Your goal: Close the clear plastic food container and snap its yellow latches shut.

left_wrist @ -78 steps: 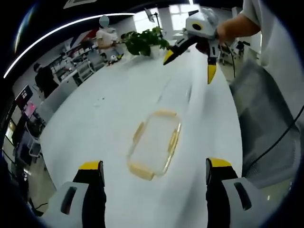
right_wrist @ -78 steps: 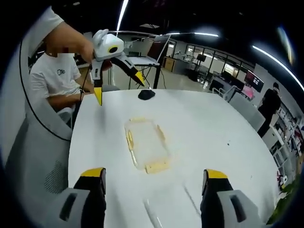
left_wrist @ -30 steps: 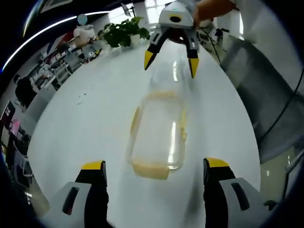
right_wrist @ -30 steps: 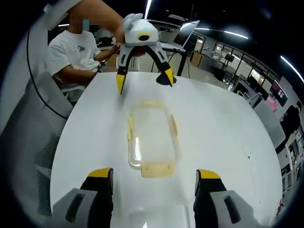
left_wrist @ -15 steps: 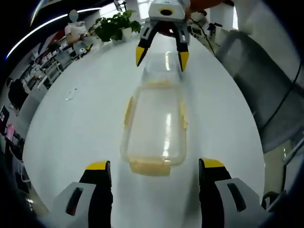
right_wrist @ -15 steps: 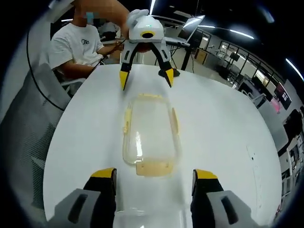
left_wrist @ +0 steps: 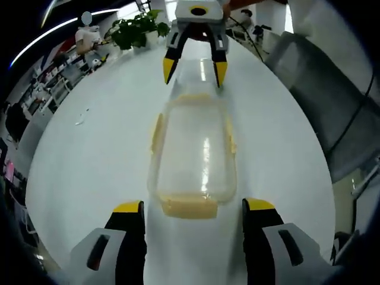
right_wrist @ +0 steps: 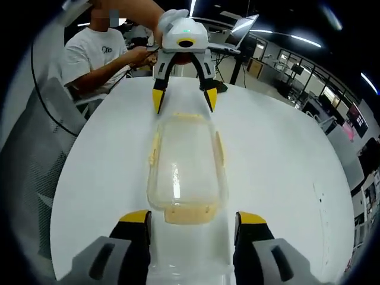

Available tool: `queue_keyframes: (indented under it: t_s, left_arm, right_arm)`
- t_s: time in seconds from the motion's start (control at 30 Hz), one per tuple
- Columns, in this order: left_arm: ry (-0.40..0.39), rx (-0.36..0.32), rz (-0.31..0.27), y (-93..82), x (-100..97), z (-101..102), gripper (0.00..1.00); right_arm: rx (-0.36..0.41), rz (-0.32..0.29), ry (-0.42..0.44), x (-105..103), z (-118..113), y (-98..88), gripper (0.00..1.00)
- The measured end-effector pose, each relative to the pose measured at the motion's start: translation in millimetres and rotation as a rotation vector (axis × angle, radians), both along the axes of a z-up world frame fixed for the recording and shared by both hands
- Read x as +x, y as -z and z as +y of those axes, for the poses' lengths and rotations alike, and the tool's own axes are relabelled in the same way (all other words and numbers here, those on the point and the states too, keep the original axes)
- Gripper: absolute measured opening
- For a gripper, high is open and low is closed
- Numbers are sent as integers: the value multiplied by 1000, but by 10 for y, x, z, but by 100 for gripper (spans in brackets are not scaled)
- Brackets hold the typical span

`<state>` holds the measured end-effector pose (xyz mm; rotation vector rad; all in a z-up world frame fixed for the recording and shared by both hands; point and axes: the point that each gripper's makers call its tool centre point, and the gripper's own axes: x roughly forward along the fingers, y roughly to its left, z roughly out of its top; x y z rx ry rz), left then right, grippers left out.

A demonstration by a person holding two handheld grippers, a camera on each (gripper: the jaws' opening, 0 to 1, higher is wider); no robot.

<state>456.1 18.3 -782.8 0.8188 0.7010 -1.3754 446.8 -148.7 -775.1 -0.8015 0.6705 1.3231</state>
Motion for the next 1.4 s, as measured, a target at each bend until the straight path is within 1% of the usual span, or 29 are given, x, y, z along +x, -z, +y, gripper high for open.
queue_keyframes:
  t_s: [0.07, 0.13, 0.2, 0.23, 0.3, 0.47, 0.63, 0.73, 0.87, 0.97, 1.07, 1.1, 1.17, 1.3, 1.4]
  left_arm:
    - [-2, -3, 14, 13, -5, 0, 62]
    - [7, 7, 14, 30, -9, 9, 60]
    - [16, 11, 19, 39, -13, 7, 58]
    - [19, 9, 20, 39, -9, 4, 58]
    - [19, 10, 21, 47, 13, 0, 58]
    - [19, 22, 30, 91, 36, 13, 55]
    - [18, 12, 44, 83, 18, -14, 54]
    - [14, 29, 58, 117, 11, 7, 54]
    - [18, 36, 59, 144, 12, 19, 52]
    - [19, 33, 67, 153, 4, 25, 51]
    - [25, 31, 81, 155, -28, 21, 47]
    - [37, 32, 77, 151, -34, 18, 46]
    - [33, 34, 78, 149, -41, 23, 46]
    - [34, 33, 79, 144, -52, 27, 45]
    - [42, 43, 78, 142, -61, 36, 42]
  right_arm:
    - [-3, 3, -4, 5, 10, 17, 52]
    - [-12, 7, -3, 15, 16, 45, 50]
    - [-3, 32, -1, -5, 41, 53, 45]
    - [-7, 34, -2, -2, 43, 65, 44]
    - [-16, 33, -6, 1, 45, 103, 46]
    - [-23, 55, -16, -27, 52, 172, 44]
    - [-22, 67, -18, -24, 76, 206, 43]
    - [-35, 64, -24, -12, 80, 224, 43]
    - [-50, 70, -38, -27, 86, 255, 43]
    - [-51, 77, -36, -25, 104, 255, 43]
    - [-52, 97, -42, -55, 104, 259, 39]
    - [-51, 96, -39, -44, 106, 259, 39]
    - [-50, 106, -33, -49, 102, 260, 38]
    - [-59, 104, -43, -51, 114, 262, 38]
    - [-72, 100, -56, -67, 117, 254, 37]
